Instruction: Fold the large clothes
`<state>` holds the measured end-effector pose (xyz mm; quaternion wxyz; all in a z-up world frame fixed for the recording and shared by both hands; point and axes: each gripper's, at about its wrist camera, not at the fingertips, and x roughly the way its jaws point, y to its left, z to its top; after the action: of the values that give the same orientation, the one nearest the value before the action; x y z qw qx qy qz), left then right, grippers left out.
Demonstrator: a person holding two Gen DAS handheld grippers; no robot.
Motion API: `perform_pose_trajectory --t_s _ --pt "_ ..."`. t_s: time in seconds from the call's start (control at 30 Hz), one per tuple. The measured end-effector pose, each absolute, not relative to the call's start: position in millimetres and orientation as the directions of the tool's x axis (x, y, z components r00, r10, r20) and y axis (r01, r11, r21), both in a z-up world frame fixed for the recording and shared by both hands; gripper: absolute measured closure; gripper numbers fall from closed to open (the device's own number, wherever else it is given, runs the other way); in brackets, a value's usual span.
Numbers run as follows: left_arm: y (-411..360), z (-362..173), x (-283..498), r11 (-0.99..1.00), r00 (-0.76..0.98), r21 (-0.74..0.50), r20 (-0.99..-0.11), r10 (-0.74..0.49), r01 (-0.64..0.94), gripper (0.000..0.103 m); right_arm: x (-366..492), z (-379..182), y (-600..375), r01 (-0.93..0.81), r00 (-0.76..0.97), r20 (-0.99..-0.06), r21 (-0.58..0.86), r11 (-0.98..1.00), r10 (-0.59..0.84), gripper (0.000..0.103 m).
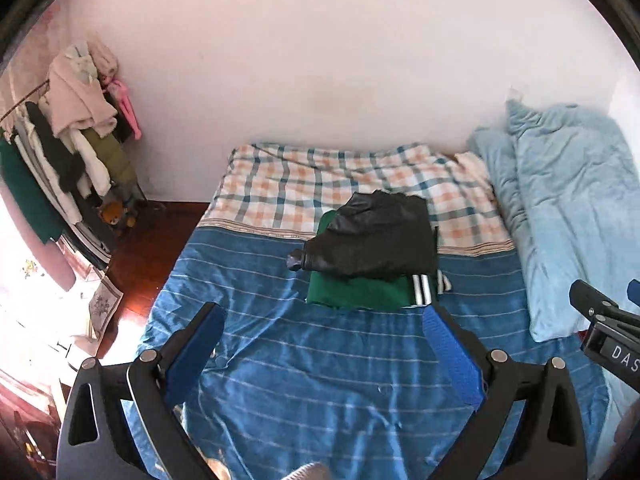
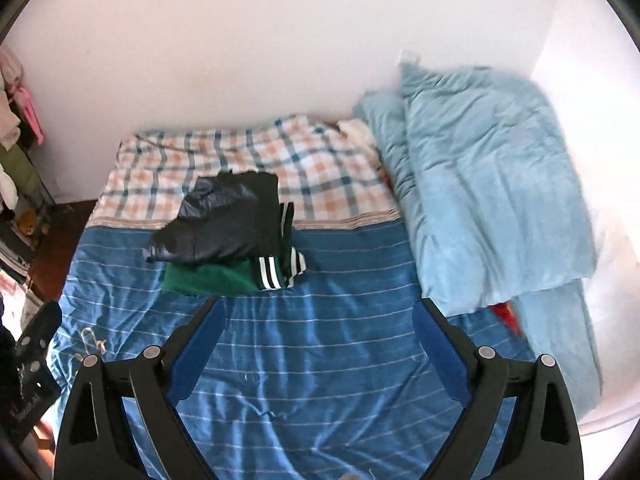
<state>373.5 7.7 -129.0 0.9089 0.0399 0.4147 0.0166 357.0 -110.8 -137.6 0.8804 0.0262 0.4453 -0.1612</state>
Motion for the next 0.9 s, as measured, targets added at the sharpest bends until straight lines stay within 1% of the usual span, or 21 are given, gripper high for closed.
perform_pose_trajectory --t_s 0.1,0.27,0.43,0.6,0.77,0.8,0.83,0.9 --pt "9 -101 342 0.997 0.68 0.073 -0.731 0.054 -0.002 0.001 313 -101 -105 0.298 0.586 -0.769 -0.089 0.951 -0.255 0.007" --pt "12 -69 306 0.998 0.706 0.065 -0.706 0.054 -0.011 0.002 261 -60 -103 0.286 0.631 -0.737 -0.067 0.956 -0.241 0.007" --pt "11 -49 280 0.998 0.728 0.056 -0.685 0.039 -0.001 0.002 220 -29 -101 0.276 0.674 -0.7 -0.057 0.96 -0.236 0.007" --pt "4 -35 260 0.999 0.751 0.054 -0.659 0.032 0.005 0.002 193 -9 -101 0.267 0.699 -0.677 -0.05 0.962 -0.229 0.007" --pt "-1 -28 245 0.999 0.76 0.047 -0.65 0.023 0.011 0.001 180 -1 -98 0.247 0.709 -0.67 -0.056 0.967 -0.22 0.007" --pt "-2 -27 244 0.999 0.762 0.051 -0.647 0.029 0.005 0.001 178 0 -98 0.246 0.71 -0.669 -0.059 0.967 -0.221 0.007" --pt "-3 -26 241 0.999 0.766 0.047 -0.642 0.028 0.003 0.001 177 0 -98 0.247 0.71 -0.667 -0.061 0.967 -0.224 0.004" --pt "-3 -24 239 0.999 0.771 0.046 -0.636 0.028 0.001 0.001 174 2 -99 0.242 0.722 -0.657 -0.056 0.969 -0.218 0.004"
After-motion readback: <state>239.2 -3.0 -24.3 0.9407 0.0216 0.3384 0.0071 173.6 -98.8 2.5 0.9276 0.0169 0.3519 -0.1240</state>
